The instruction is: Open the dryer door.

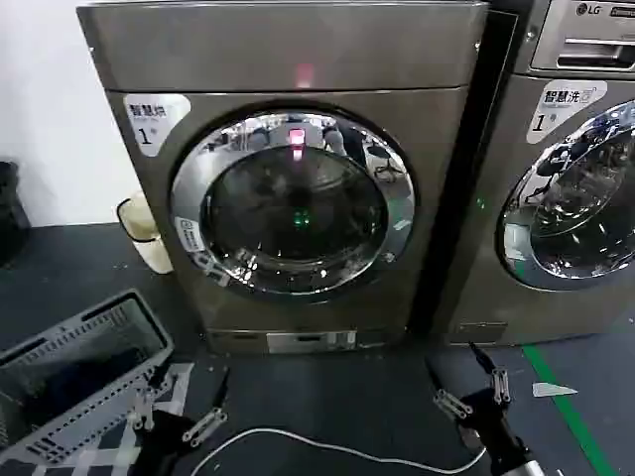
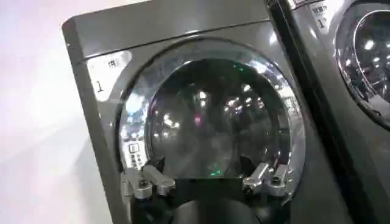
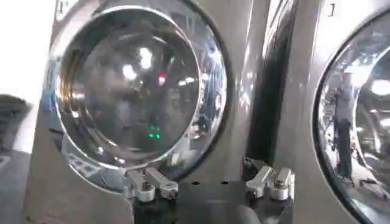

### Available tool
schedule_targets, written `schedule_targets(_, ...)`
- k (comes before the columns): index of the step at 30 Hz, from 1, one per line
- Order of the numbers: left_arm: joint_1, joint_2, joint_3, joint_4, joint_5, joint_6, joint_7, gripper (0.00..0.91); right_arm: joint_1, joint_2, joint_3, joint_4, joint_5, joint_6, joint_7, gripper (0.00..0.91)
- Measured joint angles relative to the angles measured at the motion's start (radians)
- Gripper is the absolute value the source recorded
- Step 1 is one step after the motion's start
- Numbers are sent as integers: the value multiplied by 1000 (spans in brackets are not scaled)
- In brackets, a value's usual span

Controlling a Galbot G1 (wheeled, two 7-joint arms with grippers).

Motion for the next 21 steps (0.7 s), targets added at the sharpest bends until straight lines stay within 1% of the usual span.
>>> schedule_targets(5, -1, 11, 1, -11, -1, -2, 0, 907, 73, -73, -37, -12, 23, -55, -3, 907)
schedule_targets(9, 6, 14, -1, -24, -3, 1, 0, 907, 173, -136, -88, -36, 48, -81, -12, 907)
schedule_targets(15, 20, 1, 0, -31, 4, -3, 0, 907, 353, -241, -204, -88, 122, -86, -42, 907)
schedule_targets(21, 27, -6, -3, -42, 8, -4, 0, 907, 558, -342, -380, -153, 179, -84, -65, 907)
